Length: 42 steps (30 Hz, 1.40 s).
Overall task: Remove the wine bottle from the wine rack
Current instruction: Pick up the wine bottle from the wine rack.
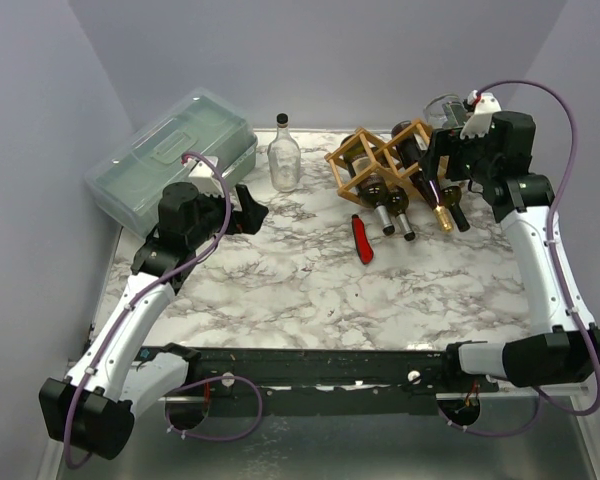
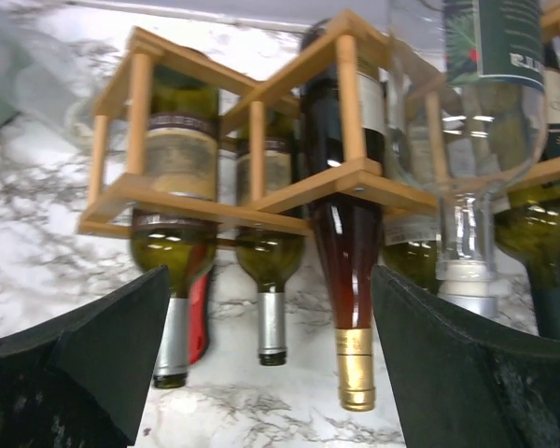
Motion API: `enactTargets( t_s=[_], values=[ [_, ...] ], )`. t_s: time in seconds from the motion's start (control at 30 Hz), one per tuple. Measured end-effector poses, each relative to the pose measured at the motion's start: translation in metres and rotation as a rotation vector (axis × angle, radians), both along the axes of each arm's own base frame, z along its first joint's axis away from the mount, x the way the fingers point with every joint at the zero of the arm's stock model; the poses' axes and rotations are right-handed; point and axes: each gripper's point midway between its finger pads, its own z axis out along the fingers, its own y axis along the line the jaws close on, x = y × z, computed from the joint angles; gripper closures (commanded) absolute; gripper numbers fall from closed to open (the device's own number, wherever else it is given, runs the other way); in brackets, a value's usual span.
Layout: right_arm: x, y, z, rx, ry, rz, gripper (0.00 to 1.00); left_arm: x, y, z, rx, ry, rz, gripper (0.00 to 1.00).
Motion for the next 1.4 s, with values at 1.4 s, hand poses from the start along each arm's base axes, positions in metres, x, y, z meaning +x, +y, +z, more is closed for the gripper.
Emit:
enactTargets(
  t_s=[1.4],
  values=[
    [0.076, -0.105, -0.091, -0.172, 0.194, -0.124, 0.27, -0.005, 0.001, 0.009, 0.022, -0.050, -0.017, 0.01]
  ],
)
